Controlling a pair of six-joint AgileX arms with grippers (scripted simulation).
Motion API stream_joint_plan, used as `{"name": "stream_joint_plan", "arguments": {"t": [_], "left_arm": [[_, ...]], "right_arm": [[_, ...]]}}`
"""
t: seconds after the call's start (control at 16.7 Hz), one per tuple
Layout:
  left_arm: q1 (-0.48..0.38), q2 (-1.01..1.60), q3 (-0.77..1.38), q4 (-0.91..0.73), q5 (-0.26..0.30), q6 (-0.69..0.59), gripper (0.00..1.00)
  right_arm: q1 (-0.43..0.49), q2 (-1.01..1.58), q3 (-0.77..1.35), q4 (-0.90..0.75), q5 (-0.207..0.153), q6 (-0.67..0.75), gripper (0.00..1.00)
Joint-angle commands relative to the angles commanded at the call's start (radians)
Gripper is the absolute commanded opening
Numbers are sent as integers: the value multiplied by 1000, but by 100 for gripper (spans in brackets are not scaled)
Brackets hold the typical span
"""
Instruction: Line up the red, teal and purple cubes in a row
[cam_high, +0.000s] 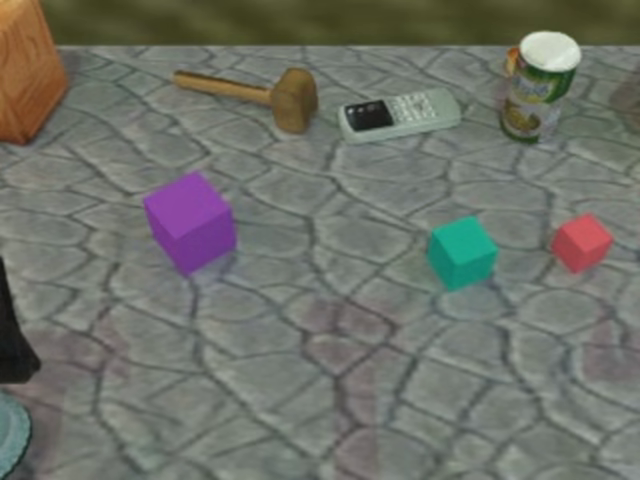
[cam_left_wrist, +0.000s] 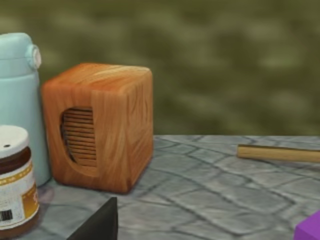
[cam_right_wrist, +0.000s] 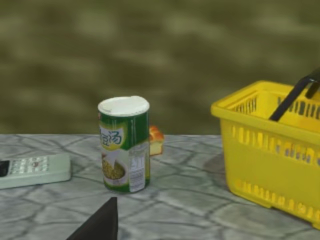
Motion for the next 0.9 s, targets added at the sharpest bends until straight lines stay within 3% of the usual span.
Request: {"name": "stream_joint_plan", "arguments": {"t": [0.42,0.9], "left_arm": [[0,0,0,0,0,0,100],[0,0,0,0,0,0,100]], "right_arm": [[17,156,153,-101,-4,-31,100],[63,926,764,-502,0,-149,100]]}}
